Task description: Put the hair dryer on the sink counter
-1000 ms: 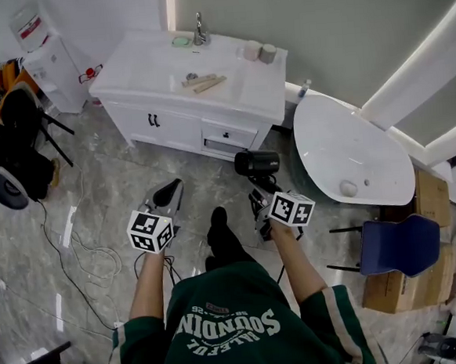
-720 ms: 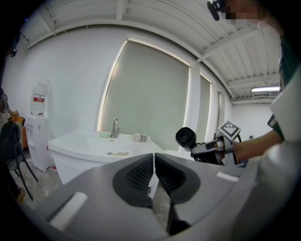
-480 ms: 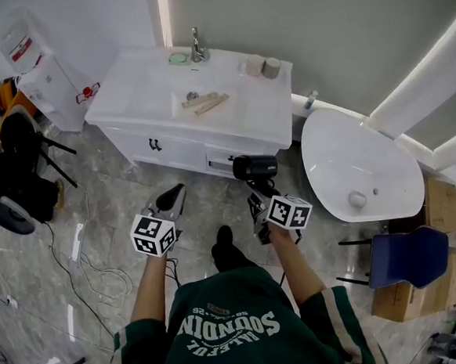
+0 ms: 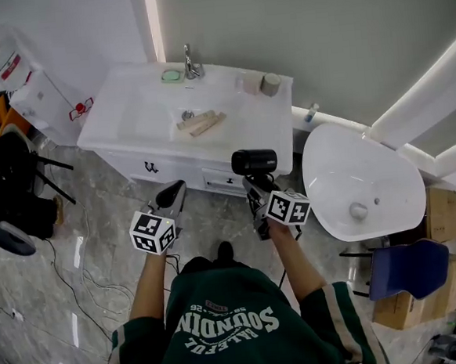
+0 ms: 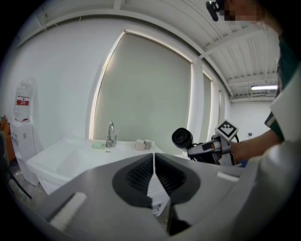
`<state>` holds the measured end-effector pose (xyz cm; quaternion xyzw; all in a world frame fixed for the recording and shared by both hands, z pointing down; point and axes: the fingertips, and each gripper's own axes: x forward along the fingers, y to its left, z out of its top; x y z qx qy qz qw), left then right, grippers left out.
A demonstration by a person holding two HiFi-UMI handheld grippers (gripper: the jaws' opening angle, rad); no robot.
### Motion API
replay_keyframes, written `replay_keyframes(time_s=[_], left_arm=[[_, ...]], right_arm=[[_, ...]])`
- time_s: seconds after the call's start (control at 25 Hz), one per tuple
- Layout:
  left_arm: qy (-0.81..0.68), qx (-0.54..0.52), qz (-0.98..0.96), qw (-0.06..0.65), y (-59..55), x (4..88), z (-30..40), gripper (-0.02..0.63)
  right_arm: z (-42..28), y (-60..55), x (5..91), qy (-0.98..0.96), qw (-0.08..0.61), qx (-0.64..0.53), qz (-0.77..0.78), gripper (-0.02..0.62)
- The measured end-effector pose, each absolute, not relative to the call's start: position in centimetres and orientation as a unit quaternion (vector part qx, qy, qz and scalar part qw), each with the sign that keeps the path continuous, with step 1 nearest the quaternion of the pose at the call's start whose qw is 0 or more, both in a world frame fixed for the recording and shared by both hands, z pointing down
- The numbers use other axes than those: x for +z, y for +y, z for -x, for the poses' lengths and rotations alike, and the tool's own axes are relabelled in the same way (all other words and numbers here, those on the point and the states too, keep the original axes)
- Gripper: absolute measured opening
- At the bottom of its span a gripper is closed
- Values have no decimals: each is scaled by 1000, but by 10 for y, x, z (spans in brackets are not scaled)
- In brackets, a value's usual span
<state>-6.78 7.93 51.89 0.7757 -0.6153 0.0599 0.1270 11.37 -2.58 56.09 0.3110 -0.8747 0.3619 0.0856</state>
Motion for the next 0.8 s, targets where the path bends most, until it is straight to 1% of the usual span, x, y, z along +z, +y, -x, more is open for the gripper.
replay_keyframes(time_s=[0.32,0.56,0.8], left_arm=[[-602,60,-786,127,24,521,93,61],[-547,72,-824,129,-39,531,107,61],[-505,77,-851,123,-116,530,150,61]], right_arm=[[-91,-63,571,-865,90,370,-326,259],[-69,-103,580,-848,88,372,-367,259],[-33,-153,577,-831,76,364,-413,259]])
